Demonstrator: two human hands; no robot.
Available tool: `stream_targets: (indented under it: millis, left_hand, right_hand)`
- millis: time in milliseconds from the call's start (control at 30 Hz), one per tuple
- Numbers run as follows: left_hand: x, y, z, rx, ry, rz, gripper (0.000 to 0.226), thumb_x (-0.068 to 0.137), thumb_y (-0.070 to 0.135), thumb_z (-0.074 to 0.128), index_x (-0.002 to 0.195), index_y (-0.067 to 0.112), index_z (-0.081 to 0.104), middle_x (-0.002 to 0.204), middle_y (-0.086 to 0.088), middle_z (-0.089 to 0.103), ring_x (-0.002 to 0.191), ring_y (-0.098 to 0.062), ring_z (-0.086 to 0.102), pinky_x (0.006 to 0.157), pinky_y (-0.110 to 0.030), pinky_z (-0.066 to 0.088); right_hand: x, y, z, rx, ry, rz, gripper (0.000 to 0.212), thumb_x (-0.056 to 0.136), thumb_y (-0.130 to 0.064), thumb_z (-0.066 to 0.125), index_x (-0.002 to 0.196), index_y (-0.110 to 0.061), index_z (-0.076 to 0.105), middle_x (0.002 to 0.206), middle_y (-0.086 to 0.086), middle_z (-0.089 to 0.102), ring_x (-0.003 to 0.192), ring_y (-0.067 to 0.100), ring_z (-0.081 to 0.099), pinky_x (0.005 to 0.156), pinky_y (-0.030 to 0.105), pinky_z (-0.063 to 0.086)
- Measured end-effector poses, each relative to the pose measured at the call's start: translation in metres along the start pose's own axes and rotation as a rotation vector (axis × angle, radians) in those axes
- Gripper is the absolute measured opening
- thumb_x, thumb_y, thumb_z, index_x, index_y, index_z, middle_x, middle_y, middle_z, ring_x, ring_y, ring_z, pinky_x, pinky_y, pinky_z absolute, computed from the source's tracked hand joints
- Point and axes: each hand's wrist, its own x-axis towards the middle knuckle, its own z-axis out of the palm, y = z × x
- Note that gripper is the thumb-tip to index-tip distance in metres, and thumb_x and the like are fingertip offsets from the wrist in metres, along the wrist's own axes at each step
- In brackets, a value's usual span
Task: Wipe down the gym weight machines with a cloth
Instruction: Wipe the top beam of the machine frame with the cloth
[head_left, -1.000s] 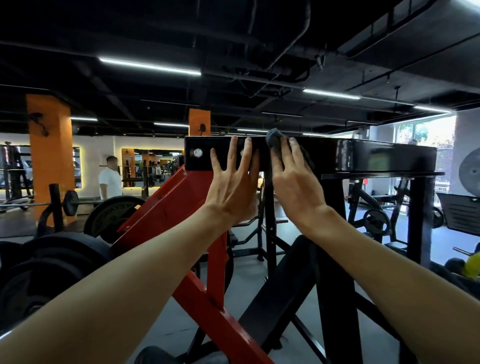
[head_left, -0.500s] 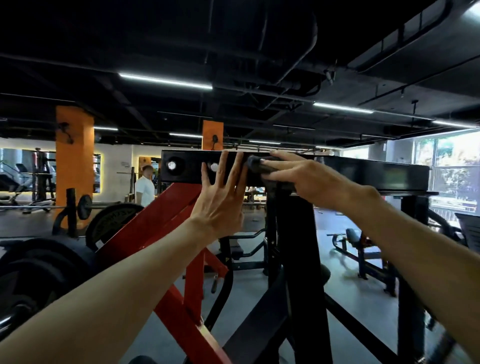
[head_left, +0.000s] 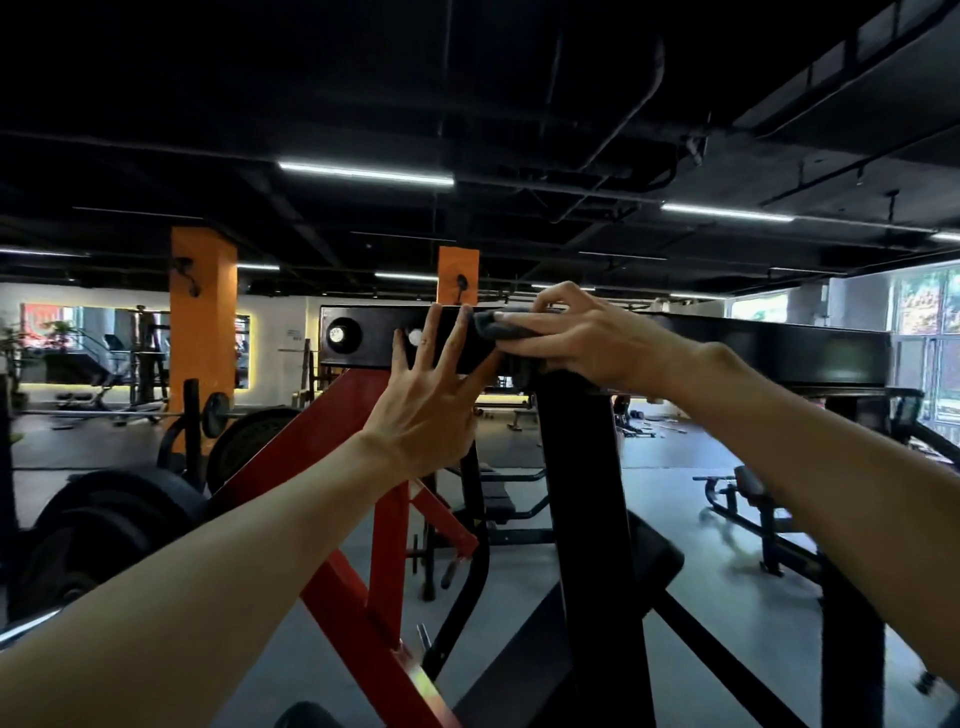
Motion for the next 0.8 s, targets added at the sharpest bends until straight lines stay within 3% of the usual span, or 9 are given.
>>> stream_targets:
  millis: [100, 200, 300, 433, 533, 600, 667, 733, 800]
  left_hand:
    - [0.006, 0.006, -0.008, -0.016, 0.090, -0.035, 0.055, 0.101, 0.046, 0.033, 0.153, 0.026, 0.038, 0.161, -0.025, 0.025, 0.148, -0.052, 0.021, 0.106, -0.077, 0.030]
    - [0.025, 0.025, -0.021, -0.138, 0.147, -0.101, 0.053, 0.103, 0.057, 0.031, 0.127, 0.017, 0.057, 0.148, -0.020, 0.041, 0.147, -0.044, 0.029, 0.105, -0.075, 0.032]
    - [0.038, 0.047, -0.024, -0.305, 0.126, -0.173, 0.072, 0.098, 0.060, 0.020, 0.151, 0.014, 0.036, 0.165, -0.010, 0.020, 0.155, -0.038, 0.007, 0.114, -0.075, 0.019]
    - [0.046, 0.054, -0.022, -0.368, 0.030, -0.236, 0.091, 0.090, 0.076, 0.002, 0.163, 0.023, -0.001, 0.171, 0.006, -0.007, 0.155, -0.024, -0.019, 0.120, -0.069, -0.003]
    - [0.050, 0.057, -0.024, -0.332, 0.020, -0.263, 0.101, 0.084, 0.085, 0.003, 0.163, 0.022, -0.001, 0.170, 0.005, -0.007, 0.155, -0.030, -0.016, 0.117, -0.073, -0.002]
    - [0.053, 0.064, -0.025, -0.273, 0.024, -0.244, 0.099, 0.084, 0.086, 0.008, 0.163, 0.027, -0.001, 0.171, 0.005, -0.007, 0.155, -0.036, -0.013, 0.113, -0.077, 0.003]
    - [0.057, 0.075, -0.028, -0.207, 0.040, -0.195, 0.095, 0.086, 0.085, 0.012, 0.162, 0.030, 0.002, 0.171, 0.003, -0.006, 0.154, -0.040, -0.010, 0.109, -0.080, 0.008]
    - [0.064, 0.092, -0.031, -0.109, 0.050, -0.107, 0.094, 0.088, 0.084, 0.014, 0.162, 0.027, 0.006, 0.171, 0.000, -0.004, 0.154, -0.043, -0.006, 0.109, -0.082, 0.011]
    - [0.070, 0.108, -0.031, -0.025, 0.020, -0.063, 0.097, 0.088, 0.084, 0.014, 0.162, 0.022, 0.004, 0.170, -0.005, -0.007, 0.153, -0.046, -0.005, 0.110, -0.081, 0.016]
  right_hand:
    - [-0.052, 0.017, -0.010, -0.053, 0.029, -0.012, 0.043, 0.098, -0.028, 0.053, 0.141, -0.026, 0.059, 0.155, -0.008, 0.045, 0.128, 0.029, 0.044, 0.099, 0.037, 0.050]
    - [-0.099, 0.023, -0.012, -0.060, 0.073, 0.094, 0.048, 0.096, -0.011, 0.051, 0.142, -0.020, 0.058, 0.156, -0.005, 0.044, 0.124, 0.032, 0.048, 0.090, 0.045, 0.059]
    - [-0.094, 0.019, -0.002, -0.069, 0.098, 0.147, 0.063, 0.091, 0.000, 0.050, 0.149, -0.023, 0.049, 0.161, -0.006, 0.036, 0.124, 0.034, 0.046, 0.084, 0.050, 0.059]
    - [-0.045, 0.008, 0.008, -0.015, 0.158, 0.091, 0.062, 0.101, -0.014, 0.051, 0.158, -0.028, 0.032, 0.163, -0.008, 0.032, 0.118, 0.028, 0.044, 0.089, 0.040, 0.055]
    - [-0.041, 0.010, 0.009, 0.022, 0.181, 0.083, 0.067, 0.098, -0.013, 0.058, 0.158, -0.028, 0.031, 0.161, -0.010, 0.035, 0.118, 0.026, 0.045, 0.085, 0.039, 0.057]
    - [-0.068, 0.017, 0.009, -0.043, 0.169, 0.053, 0.063, 0.094, -0.004, 0.056, 0.154, -0.020, 0.042, 0.159, -0.006, 0.040, 0.120, 0.029, 0.049, 0.091, 0.032, 0.052]
    - [-0.113, 0.030, 0.011, -0.117, 0.139, 0.097, 0.071, 0.087, 0.006, 0.050, 0.153, -0.020, 0.043, 0.159, -0.006, 0.040, 0.124, 0.032, 0.050, 0.097, 0.037, 0.050]
    - [-0.163, 0.045, 0.017, -0.131, 0.112, 0.237, 0.086, 0.080, 0.013, 0.045, 0.157, -0.025, 0.034, 0.162, -0.009, 0.034, 0.127, 0.034, 0.046, 0.086, 0.049, 0.059]
    - [-0.190, 0.052, 0.022, -0.113, 0.118, 0.369, 0.094, 0.075, 0.017, 0.046, 0.157, -0.026, 0.029, 0.163, -0.008, 0.033, 0.124, 0.035, 0.044, 0.073, 0.049, 0.061]
